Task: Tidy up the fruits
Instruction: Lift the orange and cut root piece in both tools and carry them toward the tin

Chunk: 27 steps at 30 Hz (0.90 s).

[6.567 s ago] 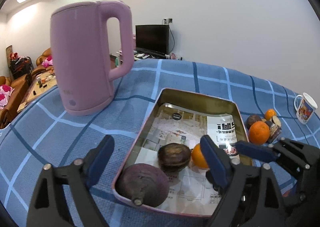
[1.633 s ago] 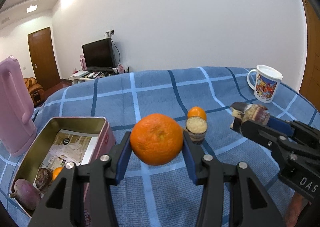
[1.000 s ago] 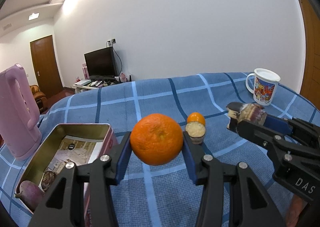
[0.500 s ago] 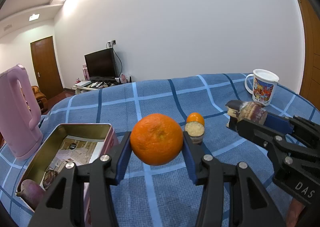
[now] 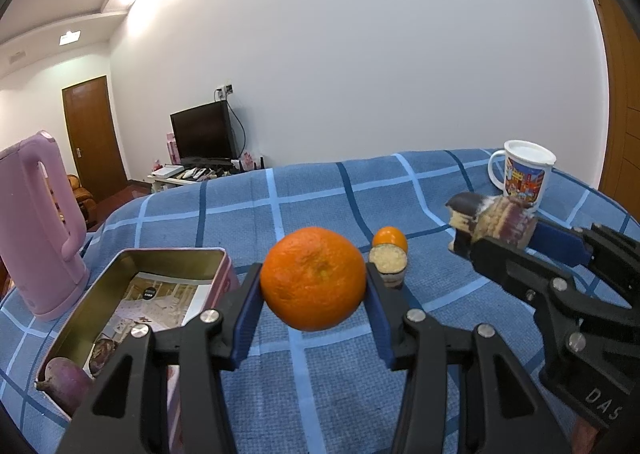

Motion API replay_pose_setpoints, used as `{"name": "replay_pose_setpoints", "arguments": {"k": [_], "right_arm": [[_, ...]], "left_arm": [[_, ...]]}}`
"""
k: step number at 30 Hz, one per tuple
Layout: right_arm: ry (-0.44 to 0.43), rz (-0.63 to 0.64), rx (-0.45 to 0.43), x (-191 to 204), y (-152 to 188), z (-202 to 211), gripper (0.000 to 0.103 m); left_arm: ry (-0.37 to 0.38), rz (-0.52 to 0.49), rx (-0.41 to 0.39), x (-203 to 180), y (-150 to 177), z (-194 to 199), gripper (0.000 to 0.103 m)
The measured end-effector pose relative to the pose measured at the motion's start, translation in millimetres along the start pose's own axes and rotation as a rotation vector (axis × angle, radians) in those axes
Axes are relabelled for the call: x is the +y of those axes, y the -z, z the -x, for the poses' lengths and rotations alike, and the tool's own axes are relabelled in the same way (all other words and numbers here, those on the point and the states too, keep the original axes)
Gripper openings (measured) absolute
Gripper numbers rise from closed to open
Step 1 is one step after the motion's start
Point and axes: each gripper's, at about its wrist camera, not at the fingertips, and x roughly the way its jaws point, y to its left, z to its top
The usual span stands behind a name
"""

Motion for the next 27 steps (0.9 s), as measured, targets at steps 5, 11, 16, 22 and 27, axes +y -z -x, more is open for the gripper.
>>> {"name": "replay_pose_setpoints", "arguments": {"k": [5,11,16,22,27], "right_arm": [[-0.001,0.001,-0.005,0,-1,0,0.041],[0.004,0.016,0.004,2,0,0,0.041],[0.000,0.012,0.046,2,-1,-7,0.041],[-0.003,0.015,0.082,6,-3,-10,0.041],[-0.025,-0.005,0.088,9,-13,-8,0.041]], "left_arm": [[0.000,0.005,0.000,1,0,0,0.050],[-0.002,0.013,0.011,4,1,0,0.050],[-0.006,0.023,0.036,8,2,-3,0.050],[-0.016,0.027,0.055,12,3,-4,0.050],[-0.016,0.037,0.030,18,1,4,0.050]]}}
